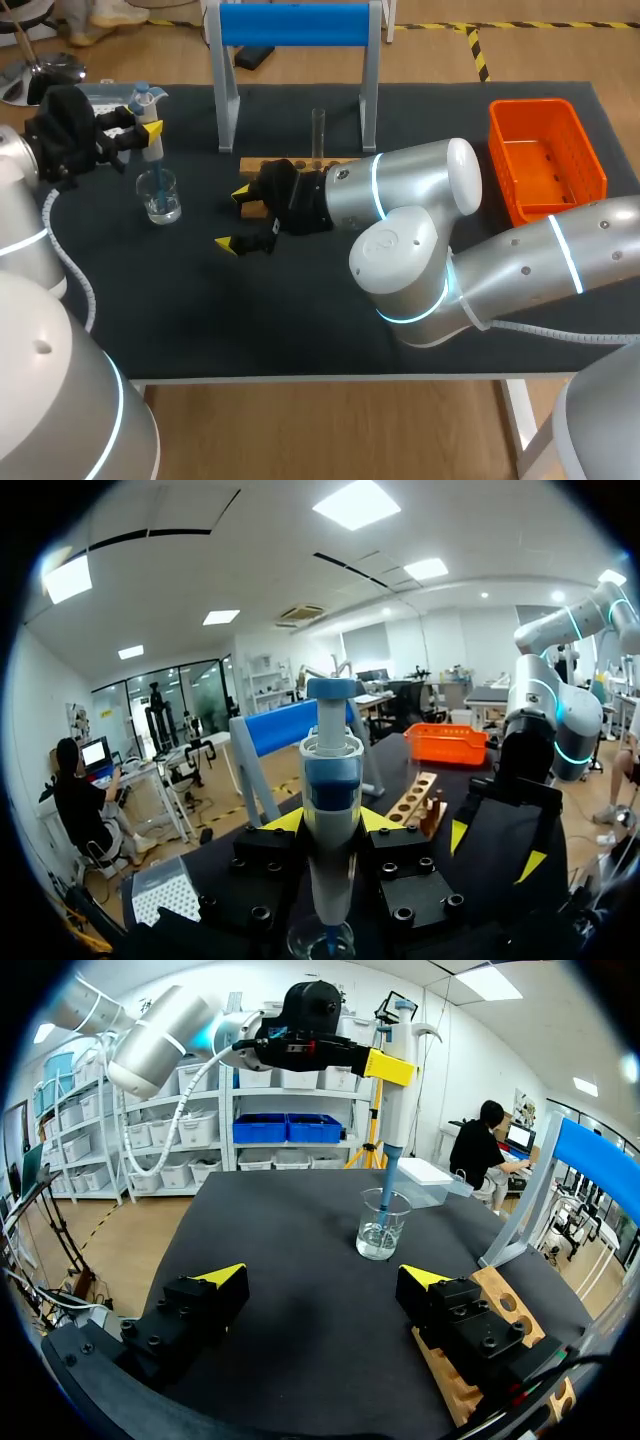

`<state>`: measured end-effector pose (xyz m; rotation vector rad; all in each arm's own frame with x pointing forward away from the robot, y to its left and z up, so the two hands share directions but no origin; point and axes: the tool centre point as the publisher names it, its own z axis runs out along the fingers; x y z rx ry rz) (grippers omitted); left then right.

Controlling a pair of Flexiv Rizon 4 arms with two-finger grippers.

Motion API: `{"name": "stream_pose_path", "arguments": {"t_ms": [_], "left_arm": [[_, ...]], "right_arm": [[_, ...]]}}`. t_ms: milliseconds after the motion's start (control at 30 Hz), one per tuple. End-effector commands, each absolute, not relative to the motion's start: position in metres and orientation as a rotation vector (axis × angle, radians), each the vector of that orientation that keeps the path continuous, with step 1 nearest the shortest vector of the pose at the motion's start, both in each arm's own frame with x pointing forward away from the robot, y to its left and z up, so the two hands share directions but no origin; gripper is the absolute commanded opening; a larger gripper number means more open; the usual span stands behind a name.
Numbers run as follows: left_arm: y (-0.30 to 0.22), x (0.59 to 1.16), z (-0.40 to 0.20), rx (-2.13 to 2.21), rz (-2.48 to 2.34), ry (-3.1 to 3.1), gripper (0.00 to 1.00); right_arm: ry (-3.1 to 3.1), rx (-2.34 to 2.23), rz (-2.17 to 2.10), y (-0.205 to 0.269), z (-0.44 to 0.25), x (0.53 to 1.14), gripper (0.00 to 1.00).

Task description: Invert the test tube, pick up the pipette, mount the tip to pipette, aspirate from beaker and dispense into the tube, eject the tip, return the pipette, and cap with the stopper.

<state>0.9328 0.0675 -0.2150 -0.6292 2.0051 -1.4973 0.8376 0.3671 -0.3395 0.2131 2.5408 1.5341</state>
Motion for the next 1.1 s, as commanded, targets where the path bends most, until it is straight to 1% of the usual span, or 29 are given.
{"name": "stream_pose_path", "arguments": {"t_ms": [33,600,1100], "left_arm": [[0.069,0.934,-0.214,-0.626,-1.496,2.017,0.0],[0.069,0.934,-0.213,-0.629,-1.496,2.016,0.0],[0.069,0.934,-0.213,-0.629,-1.496,2.016,0.0]], "right_arm": [[2.547,0.21,1.532,0.365,-0.338,0.838,1.0],[2.547,0.21,1.532,0.365,-0.338,0.838,1.0],[2.604,0.094,1.538,0.326,-0.254,0.807,1.0]]}}
